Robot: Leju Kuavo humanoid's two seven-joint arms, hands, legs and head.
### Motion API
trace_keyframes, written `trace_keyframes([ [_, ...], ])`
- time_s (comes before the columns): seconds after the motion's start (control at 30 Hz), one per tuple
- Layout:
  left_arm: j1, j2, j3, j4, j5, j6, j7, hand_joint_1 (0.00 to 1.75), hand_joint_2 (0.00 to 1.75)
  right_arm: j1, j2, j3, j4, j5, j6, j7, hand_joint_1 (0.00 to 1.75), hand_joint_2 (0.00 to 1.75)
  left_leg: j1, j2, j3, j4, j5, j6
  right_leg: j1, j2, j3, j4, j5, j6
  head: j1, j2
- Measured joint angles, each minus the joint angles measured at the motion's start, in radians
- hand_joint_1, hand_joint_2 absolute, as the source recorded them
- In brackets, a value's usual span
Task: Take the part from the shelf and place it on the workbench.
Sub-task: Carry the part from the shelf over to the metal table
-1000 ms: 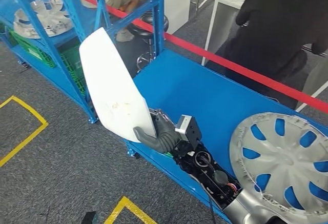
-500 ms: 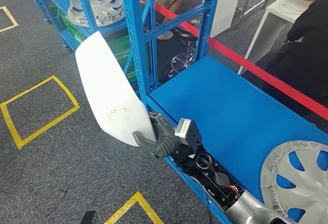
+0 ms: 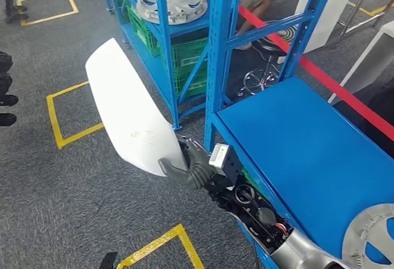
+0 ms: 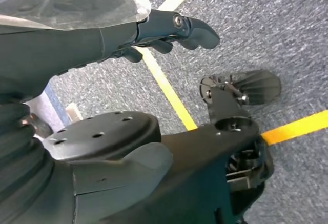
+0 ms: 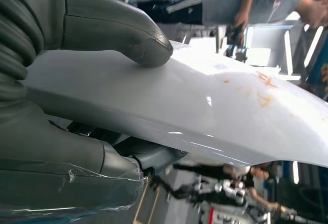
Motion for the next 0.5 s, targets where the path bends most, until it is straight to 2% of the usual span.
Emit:
trace_keyframes([
  [0.03, 0.001, 0.000, 0.000, 0.000, 0.001, 0.000, 0.000, 0.00, 1.75, 0.000, 0.000, 0.002, 0.000, 0.000, 0.001, 0.000, 1.75, 1.75, 0.000, -0.013, -0.001, 0.000, 0.000, 0.008, -0.001, -0.009, 0.003, 0.000, -0.003, 0.005, 0.002, 0.000],
  [0.07, 0.002, 0.001, 0.000, 0.000, 0.002, 0.000, -0.001, 0.00, 1.75, -0.001, 0.000, 0.004, 0.000, 0.000, 0.001, 0.000, 1.75, 1.75, -0.001, -0.025, -0.001, -0.001, 0.000, 0.015, -0.004, -0.002, 0.004, 0.006, -0.011, 0.010, 0.002, 0.000],
  [0.1, 0.003, 0.001, 0.000, 0.000, 0.005, 0.000, -0.002, 0.00, 1.75, -0.002, 0.000, 0.005, -0.001, 0.000, 0.002, 0.000, 1.75, 1.75, 0.000, -0.037, 0.000, -0.001, 0.000, 0.021, -0.007, 0.018, -0.003, 0.028, -0.029, 0.015, 0.003, 0.000],
  [0.13, 0.003, 0.002, 0.000, 0.000, 0.007, 0.000, -0.003, 0.00, 1.75, -0.003, 0.000, 0.007, -0.001, 0.000, 0.004, 0.001, 1.75, 1.75, 0.001, -0.048, 0.001, -0.003, 0.002, 0.027, -0.010, 0.046, -0.020, 0.072, -0.057, 0.018, 0.003, 0.000],
  [0.17, 0.003, 0.002, 0.000, 0.000, 0.010, 0.000, -0.005, 0.00, 1.75, -0.004, 0.000, 0.008, -0.002, 0.000, 0.005, 0.001, 1.75, 1.75, 0.001, -0.059, 0.001, -0.003, 0.002, 0.031, -0.011, 0.078, -0.049, 0.137, -0.091, 0.019, 0.004, 0.000],
  [0.2, 0.002, 0.002, 0.000, 0.000, 0.013, 0.000, -0.007, 0.00, 1.75, -0.004, -0.001, 0.009, -0.002, 0.000, 0.006, 0.001, 1.75, 1.75, 0.000, -0.071, 0.001, -0.003, 0.003, 0.034, -0.011, 0.097, -0.085, 0.212, -0.124, 0.019, 0.004, 0.000],
  [0.23, 0.001, 0.002, 0.000, 0.000, 0.016, 0.000, -0.009, 0.00, 1.75, -0.004, -0.001, 0.011, -0.001, 0.000, 0.009, 0.002, 1.75, 1.75, -0.002, -0.084, 0.001, -0.003, 0.003, 0.036, -0.010, 0.105, -0.119, 0.277, -0.145, 0.018, 0.004, 0.000],
  [0.27, 0.001, 0.001, 0.000, 0.000, 0.019, 0.000, -0.011, 0.00, 1.75, -0.004, -0.002, 0.014, 0.000, 0.000, 0.012, 0.002, 1.75, 1.75, -0.005, -0.100, 0.001, -0.003, 0.003, 0.037, -0.009, 0.110, -0.140, 0.312, -0.147, 0.015, 0.004, 0.000],
  [0.3, 0.002, 0.001, 0.000, 0.000, 0.023, 0.000, -0.013, 0.00, 1.75, -0.005, -0.002, 0.017, 0.002, 0.000, 0.017, 0.001, 1.75, 1.75, -0.007, -0.116, 0.001, -0.002, 0.003, 0.037, -0.008, 0.113, -0.145, 0.309, -0.130, 0.010, 0.004, 0.000],
  [0.33, 0.003, 0.001, 0.000, 0.000, 0.027, 0.001, -0.016, 0.00, 1.75, -0.008, -0.002, 0.021, 0.005, 0.000, 0.022, 0.000, 1.75, 1.75, -0.008, -0.132, 0.002, -0.001, 0.003, 0.037, -0.006, 0.119, -0.130, 0.266, -0.096, 0.004, 0.004, 0.000],
  [0.37, 0.005, 0.001, 0.000, 0.000, 0.032, 0.003, -0.018, 0.00, 1.75, -0.013, -0.002, 0.026, 0.006, -0.001, 0.028, -0.002, 1.75, 1.75, -0.008, -0.147, 0.003, -0.001, 0.003, 0.037, -0.003, 0.135, -0.102, 0.196, -0.053, -0.004, 0.004, 0.000],
  [0.4, 0.006, 0.001, 0.000, 0.000, 0.036, 0.006, -0.019, 0.00, 1.75, -0.018, -0.001, 0.030, 0.009, -0.001, 0.034, -0.005, 1.75, 1.75, -0.009, -0.161, 0.003, 0.000, 0.004, 0.036, -0.002, 0.162, -0.073, 0.126, -0.020, -0.012, 0.004, 0.000],
  [0.43, 0.007, 0.002, 0.000, 0.000, 0.040, 0.010, -0.019, 0.00, 1.75, -0.024, -0.001, 0.034, 0.011, -0.001, 0.040, -0.010, 1.75, 1.75, -0.008, -0.173, 0.001, 0.001, 0.005, 0.034, -0.002, 0.185, -0.049, 0.069, 0.001, -0.018, 0.004, 0.000],
  [0.47, 0.007, 0.002, 0.000, 0.000, 0.045, 0.014, -0.019, 0.00, 1.75, -0.030, 0.001, 0.037, 0.014, -0.002, 0.046, -0.016, 1.75, 1.75, -0.006, -0.185, -0.002, 0.001, 0.006, 0.030, -0.001, 0.203, -0.035, 0.036, 0.010, -0.022, 0.004, 0.000],
  [0.5, 0.009, 0.003, 0.000, 0.000, 0.049, 0.017, -0.019, 0.00, 1.75, -0.034, 0.003, 0.040, 0.018, -0.003, 0.053, -0.021, 1.75, 1.75, -0.003, -0.197, -0.006, -0.001, 0.009, 0.023, 0.001, 0.208, -0.030, 0.024, 0.009, -0.024, 0.005, 0.000],
])
